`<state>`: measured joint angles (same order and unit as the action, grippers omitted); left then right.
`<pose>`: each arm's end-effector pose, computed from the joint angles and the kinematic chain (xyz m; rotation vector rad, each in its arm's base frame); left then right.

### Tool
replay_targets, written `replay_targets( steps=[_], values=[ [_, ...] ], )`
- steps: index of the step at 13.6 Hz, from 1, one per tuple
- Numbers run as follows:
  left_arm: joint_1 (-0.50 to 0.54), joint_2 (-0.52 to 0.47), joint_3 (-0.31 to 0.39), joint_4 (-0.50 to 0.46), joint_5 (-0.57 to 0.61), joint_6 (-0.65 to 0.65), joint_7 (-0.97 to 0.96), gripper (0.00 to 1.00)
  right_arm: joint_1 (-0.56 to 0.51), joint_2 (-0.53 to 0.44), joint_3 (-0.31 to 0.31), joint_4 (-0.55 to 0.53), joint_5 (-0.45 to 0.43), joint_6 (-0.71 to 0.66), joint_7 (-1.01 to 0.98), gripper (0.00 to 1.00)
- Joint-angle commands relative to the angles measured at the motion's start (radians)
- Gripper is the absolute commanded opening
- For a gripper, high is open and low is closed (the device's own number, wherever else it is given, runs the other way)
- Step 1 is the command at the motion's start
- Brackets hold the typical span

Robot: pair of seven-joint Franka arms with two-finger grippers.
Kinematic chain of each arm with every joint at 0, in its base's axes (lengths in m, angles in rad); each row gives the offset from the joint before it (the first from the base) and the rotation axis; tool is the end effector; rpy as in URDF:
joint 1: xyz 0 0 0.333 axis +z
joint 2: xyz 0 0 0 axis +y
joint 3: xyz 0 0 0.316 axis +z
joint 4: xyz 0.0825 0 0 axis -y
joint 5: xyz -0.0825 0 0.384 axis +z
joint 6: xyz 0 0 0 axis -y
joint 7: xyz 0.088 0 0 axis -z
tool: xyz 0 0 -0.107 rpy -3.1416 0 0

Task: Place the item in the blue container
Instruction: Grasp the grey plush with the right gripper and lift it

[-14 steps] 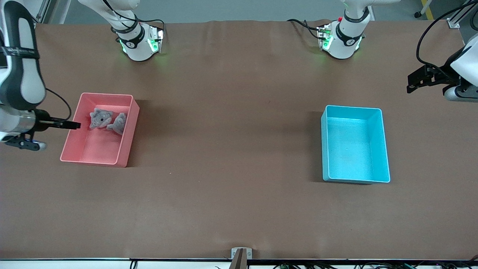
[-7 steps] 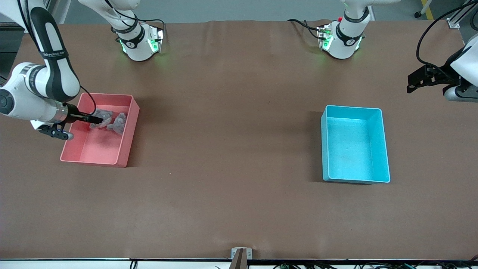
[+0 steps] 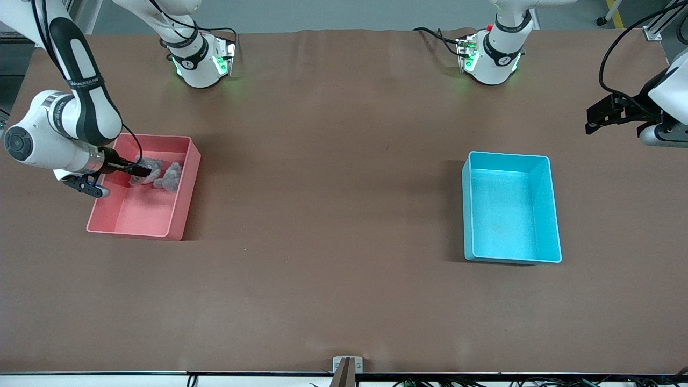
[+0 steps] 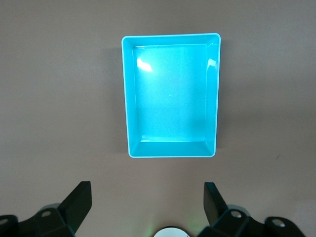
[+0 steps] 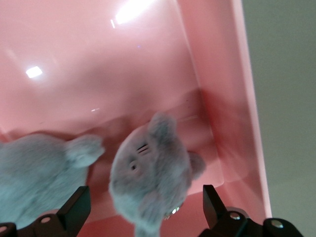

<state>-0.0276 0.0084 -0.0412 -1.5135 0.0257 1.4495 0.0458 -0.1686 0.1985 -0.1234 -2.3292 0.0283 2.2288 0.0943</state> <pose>0.5436 -0.0343 0.6364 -3.1086 0.1749 0.1123 0.4640 -0.1399 0.2327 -3.0190 0.6249 0.4599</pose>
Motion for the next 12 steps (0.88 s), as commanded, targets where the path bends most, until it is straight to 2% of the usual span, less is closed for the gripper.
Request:
replay_targets(
  steps=[1, 4, 5, 6, 9, 11, 12],
  values=[
    [0.002, 0.012, 0.0, 0.027, -0.001, -0.02, 0.005, 1.0, -0.019, 0.022, 0.011, -0.013, 0.007, 0.02, 0.022, 0.97],
    [0.003, 0.012, 0.0, 0.027, -0.003, -0.02, 0.008, 1.0, -0.008, 0.027, 0.013, -0.013, 0.01, 0.0, 0.089, 0.93],
    [0.003, 0.012, 0.0, 0.029, -0.003, -0.02, 0.008, 1.0, 0.0, 0.027, 0.013, -0.012, 0.01, -0.011, 0.097, 0.87],
    [0.003, 0.012, 0.0, 0.029, -0.001, -0.02, 0.009, 1.0, 0.003, 0.027, 0.013, -0.01, 0.01, -0.017, 0.097, 0.75],
    [0.003, 0.012, 0.0, 0.029, 0.0, -0.02, 0.008, 1.0, 0.0, 0.025, 0.014, -0.004, 0.01, -0.038, 0.099, 0.31],
    [0.005, 0.012, 0.0, 0.029, 0.002, -0.02, 0.008, 1.0, -0.003, 0.025, 0.014, 0.004, 0.01, -0.041, 0.097, 0.14],
    [0.005, 0.012, 0.0, 0.027, 0.002, -0.02, 0.008, 1.0, -0.005, 0.025, 0.014, 0.005, 0.01, -0.044, 0.099, 0.1]
  ],
)
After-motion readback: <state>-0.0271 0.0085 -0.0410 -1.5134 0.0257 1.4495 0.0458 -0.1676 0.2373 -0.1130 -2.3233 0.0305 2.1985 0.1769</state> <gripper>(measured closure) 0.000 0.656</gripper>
